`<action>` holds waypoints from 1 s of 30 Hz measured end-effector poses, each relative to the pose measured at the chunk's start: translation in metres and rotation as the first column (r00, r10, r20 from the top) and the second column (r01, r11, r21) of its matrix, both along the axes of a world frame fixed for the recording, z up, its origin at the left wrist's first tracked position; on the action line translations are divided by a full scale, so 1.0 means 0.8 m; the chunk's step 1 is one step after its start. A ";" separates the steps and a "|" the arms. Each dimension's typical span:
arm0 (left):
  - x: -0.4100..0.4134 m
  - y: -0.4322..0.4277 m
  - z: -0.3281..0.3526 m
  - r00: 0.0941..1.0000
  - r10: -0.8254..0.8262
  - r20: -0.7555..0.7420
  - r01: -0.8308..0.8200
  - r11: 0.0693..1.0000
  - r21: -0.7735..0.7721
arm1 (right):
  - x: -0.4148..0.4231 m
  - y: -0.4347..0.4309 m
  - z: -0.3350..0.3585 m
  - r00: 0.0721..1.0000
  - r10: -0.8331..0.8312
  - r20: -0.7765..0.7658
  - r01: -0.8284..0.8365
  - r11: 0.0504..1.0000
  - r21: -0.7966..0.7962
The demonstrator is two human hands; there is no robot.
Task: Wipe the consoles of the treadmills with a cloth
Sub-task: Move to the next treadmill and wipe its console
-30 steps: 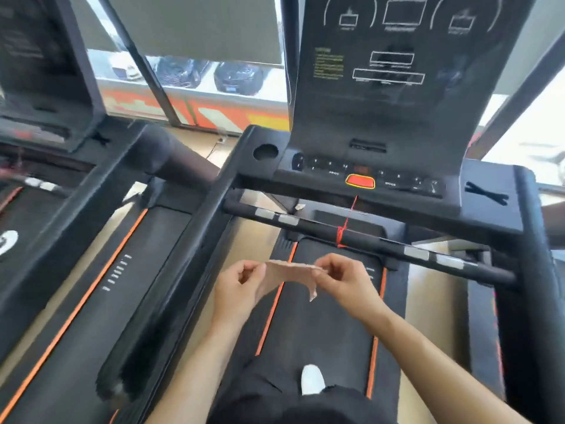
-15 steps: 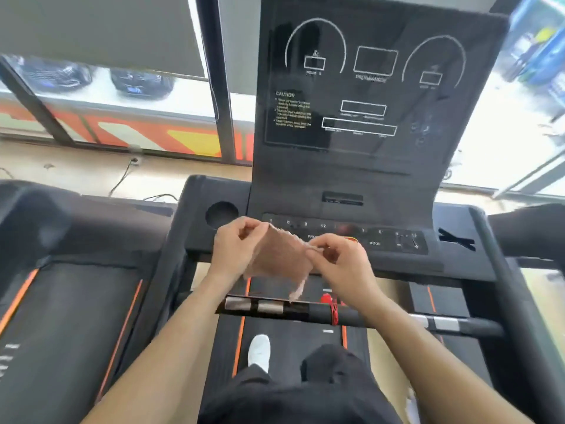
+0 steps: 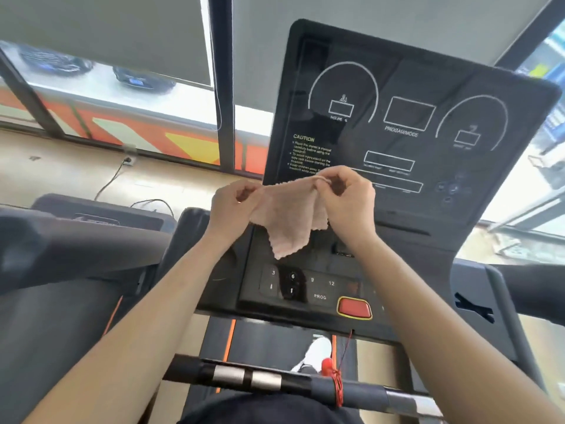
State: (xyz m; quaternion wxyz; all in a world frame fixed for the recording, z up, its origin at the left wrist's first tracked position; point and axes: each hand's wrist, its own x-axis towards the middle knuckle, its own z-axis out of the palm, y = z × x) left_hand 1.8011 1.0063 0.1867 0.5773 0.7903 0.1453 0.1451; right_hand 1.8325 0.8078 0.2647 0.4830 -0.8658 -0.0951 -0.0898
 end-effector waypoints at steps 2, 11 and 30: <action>0.020 0.004 -0.002 0.999 0.040 0.006 -0.040 0.999 -0.035 | 0.018 0.011 -0.001 0.999 0.018 0.043 -0.017 1.000 -0.018; 0.077 0.005 -0.037 0.992 0.094 -0.088 -0.111 0.973 -0.203 | 0.075 0.045 -0.076 0.817 0.426 0.389 -0.090 0.760 -0.643; 0.060 -0.015 -0.059 0.990 0.118 -0.082 -0.144 0.812 -0.565 | 0.151 0.031 -0.047 0.644 0.715 0.272 0.135 0.243 -0.960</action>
